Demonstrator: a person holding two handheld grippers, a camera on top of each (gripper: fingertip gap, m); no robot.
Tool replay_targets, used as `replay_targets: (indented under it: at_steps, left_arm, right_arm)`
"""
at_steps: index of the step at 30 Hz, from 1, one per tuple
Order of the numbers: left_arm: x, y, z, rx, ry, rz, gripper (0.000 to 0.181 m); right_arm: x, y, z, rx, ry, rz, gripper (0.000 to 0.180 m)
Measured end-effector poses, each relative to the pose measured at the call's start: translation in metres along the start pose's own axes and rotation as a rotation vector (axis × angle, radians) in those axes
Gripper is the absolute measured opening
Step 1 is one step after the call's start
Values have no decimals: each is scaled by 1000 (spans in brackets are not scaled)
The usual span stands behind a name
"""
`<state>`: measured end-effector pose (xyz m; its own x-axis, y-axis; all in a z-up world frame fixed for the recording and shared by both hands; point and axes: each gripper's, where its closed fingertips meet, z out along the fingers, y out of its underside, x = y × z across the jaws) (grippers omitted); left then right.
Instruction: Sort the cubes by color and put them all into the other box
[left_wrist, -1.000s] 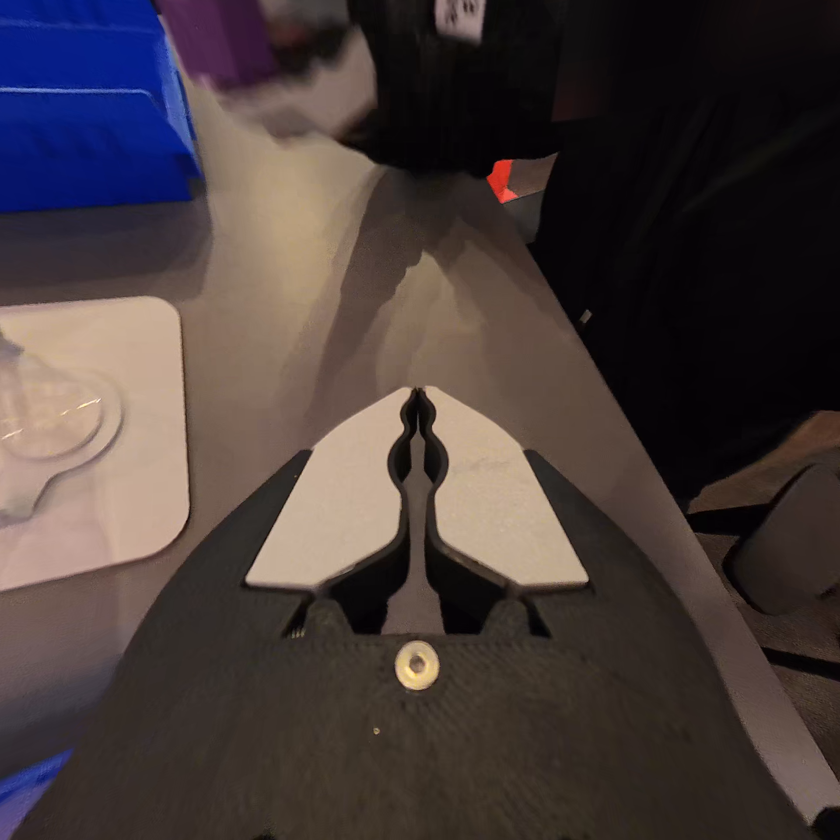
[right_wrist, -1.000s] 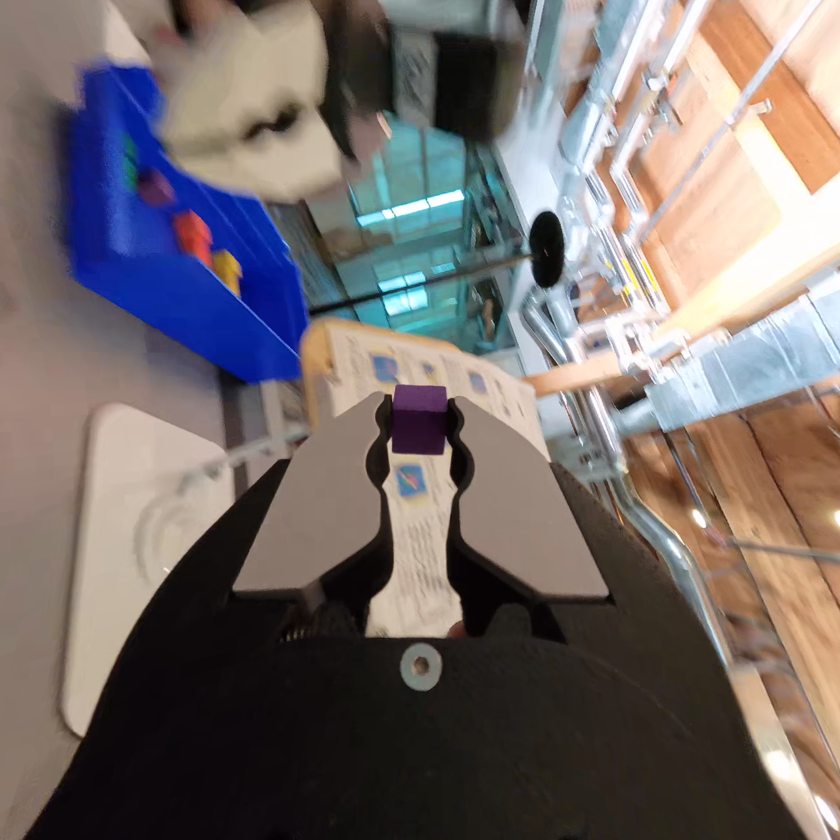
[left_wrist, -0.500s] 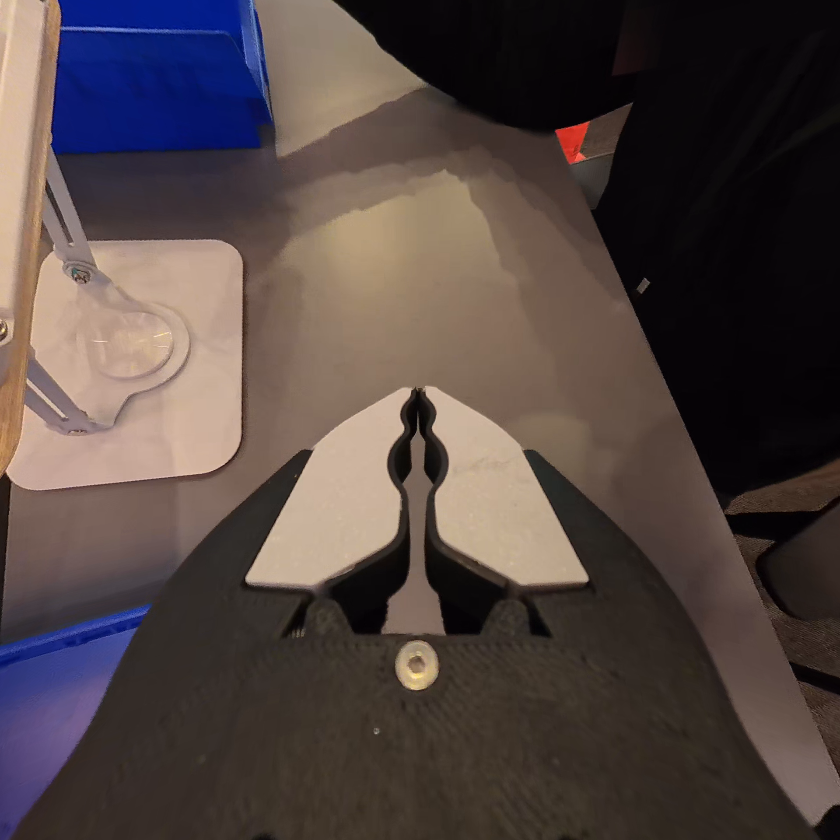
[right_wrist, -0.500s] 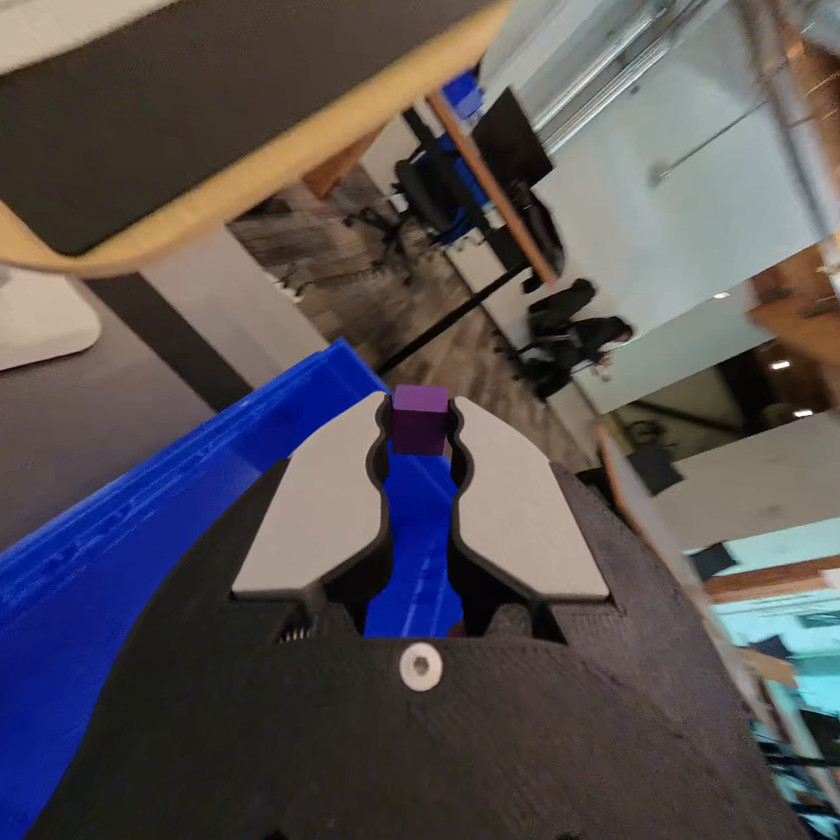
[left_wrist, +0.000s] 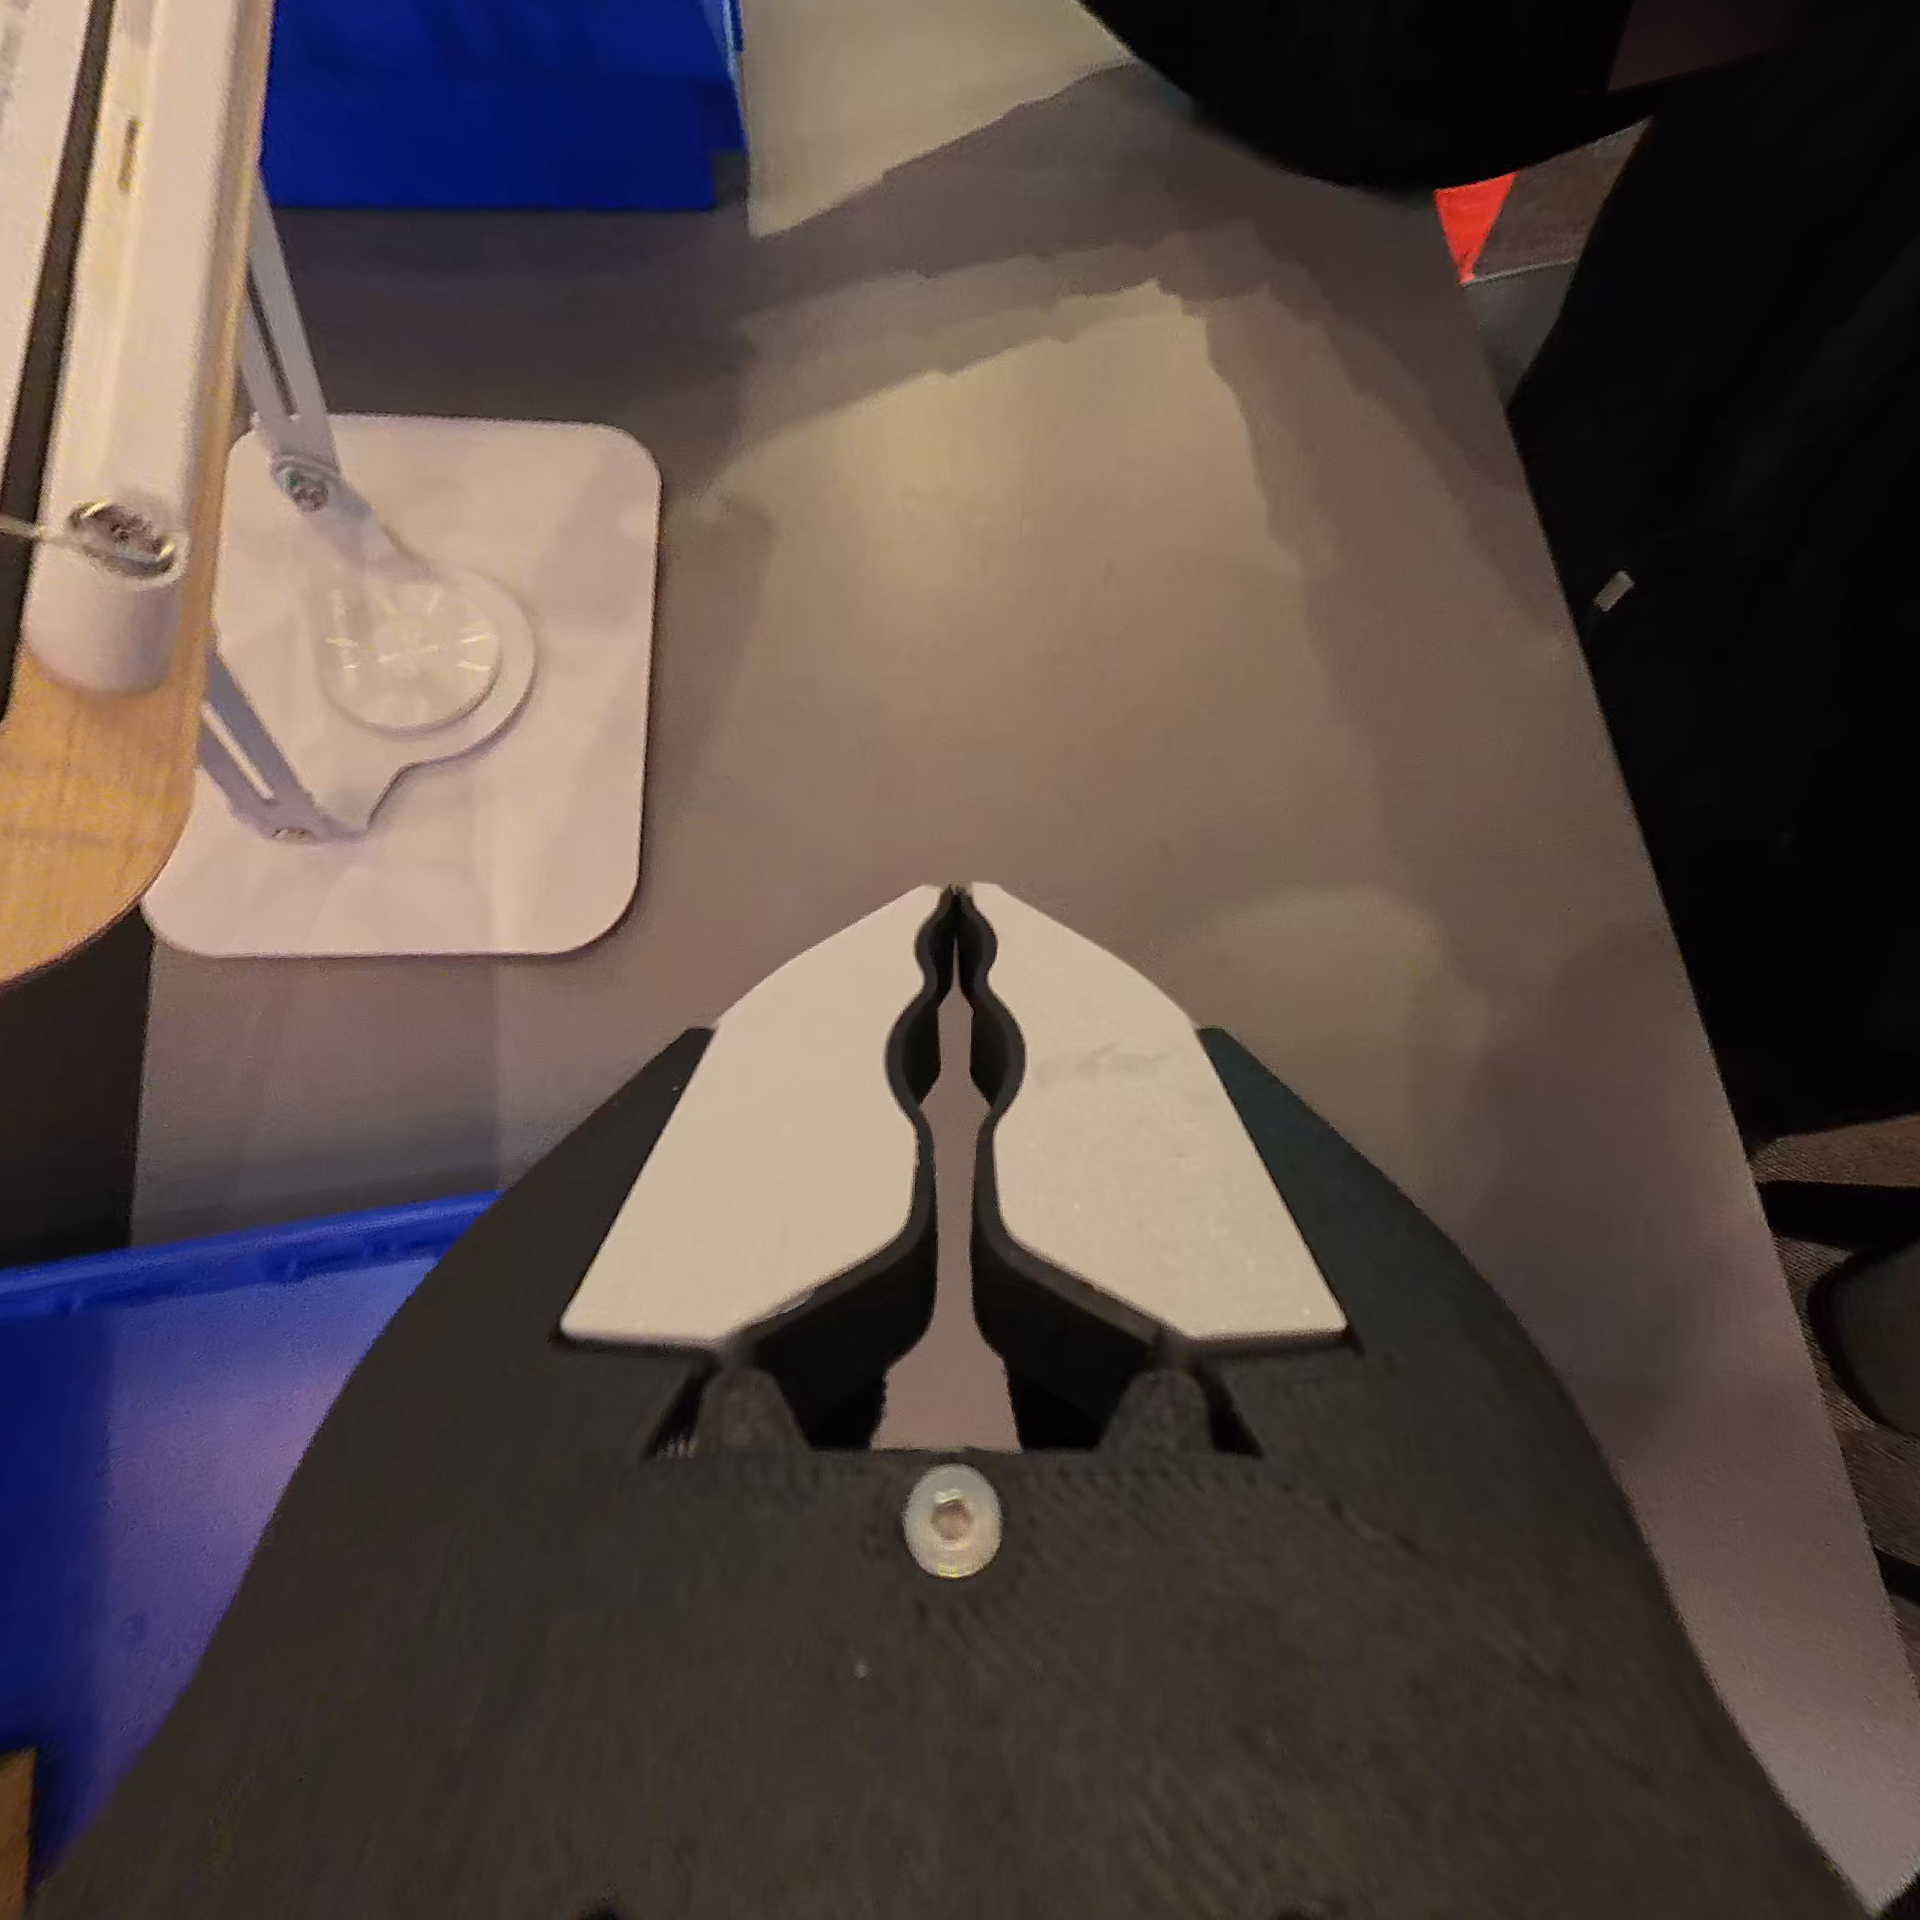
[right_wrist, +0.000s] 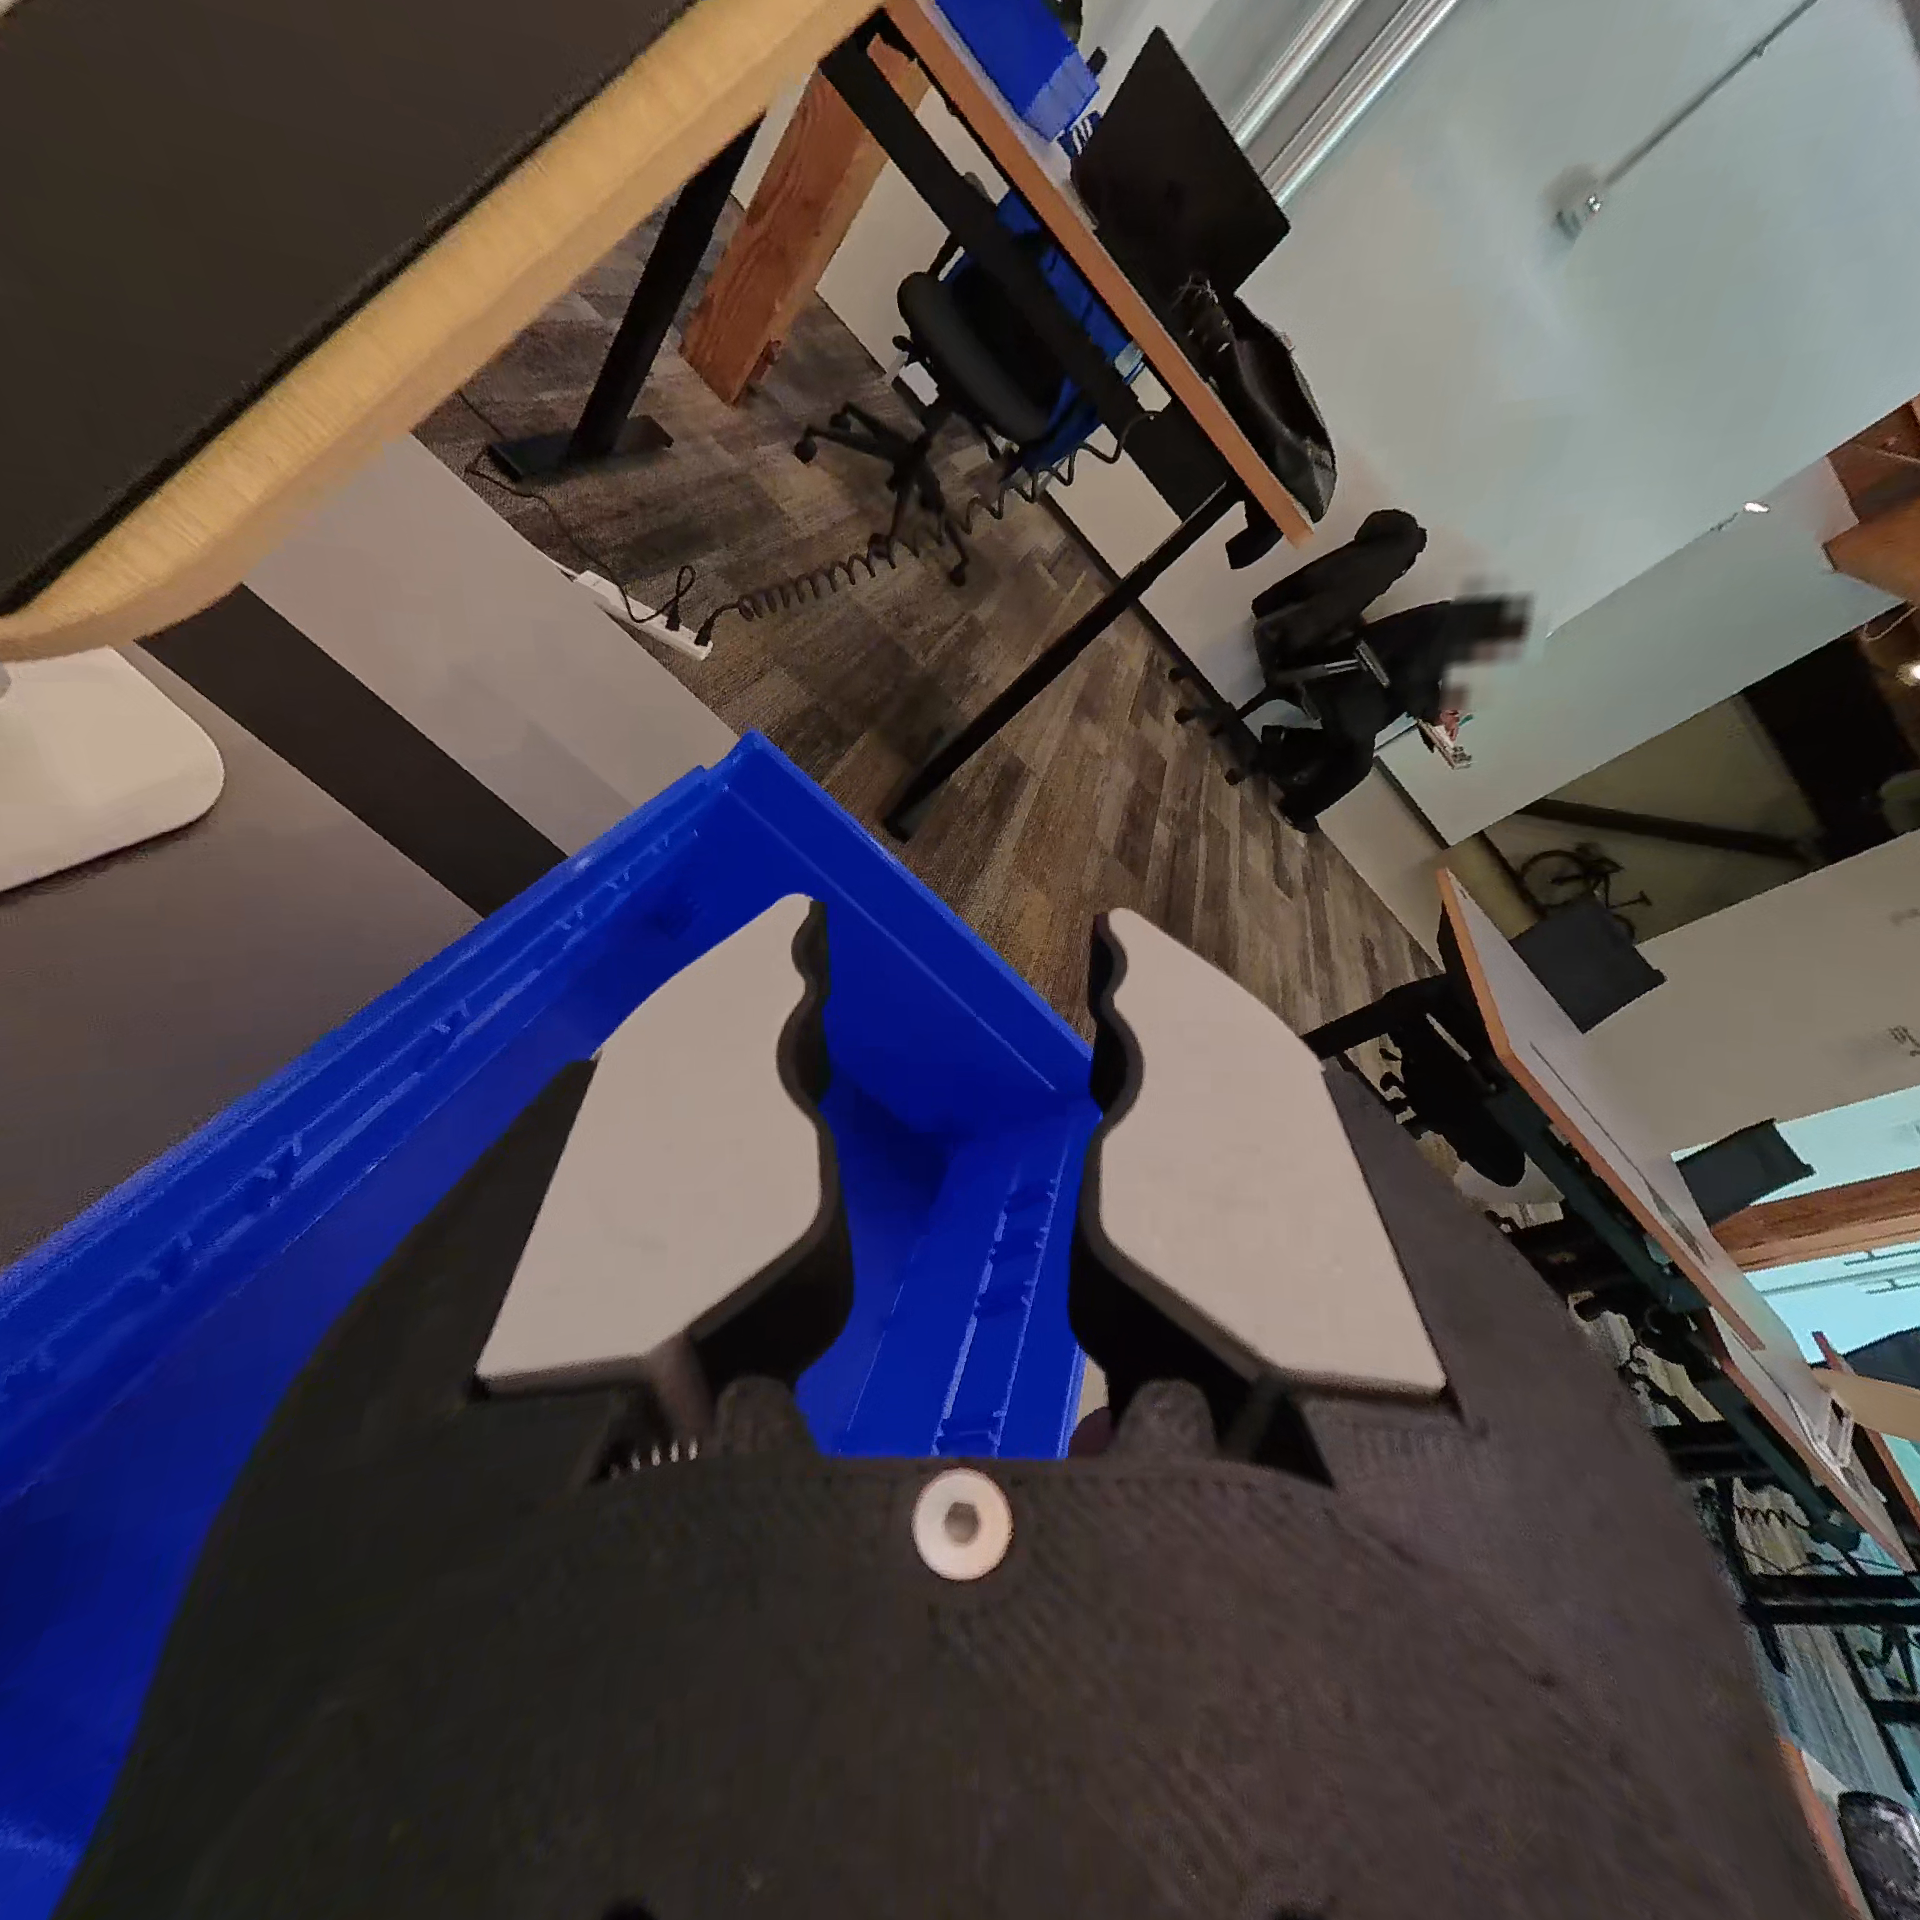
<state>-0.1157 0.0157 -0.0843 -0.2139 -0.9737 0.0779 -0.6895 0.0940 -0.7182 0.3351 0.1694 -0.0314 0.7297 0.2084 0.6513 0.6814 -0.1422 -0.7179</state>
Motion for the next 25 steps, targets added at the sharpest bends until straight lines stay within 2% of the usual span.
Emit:
replay_targets:
  at_steps: [9, 14, 17, 20, 25]
  left_arm:
    - [-42, 40, -51, -169, -268, -42, 4]
    - [-73, 78, -73, -343, -419, -69, 17]
    - [-88, 104, -75, -449, -447, -94, 25]
    - [-98, 138, -76, -638, -448, -99, 32]
    - [-116, 166, -75, -805, -447, -63, 30]
  right_arm:
    - [-12, -22, -5, 44, -1, -64, 47]
    - [-19, -28, -6, 52, -7, -91, 45]
    - [-23, -31, -6, 58, -15, -100, 45]
    - [-27, -34, -6, 60, -23, -111, 44]
    - [-35, -35, -3, 59, -40, -125, 44]
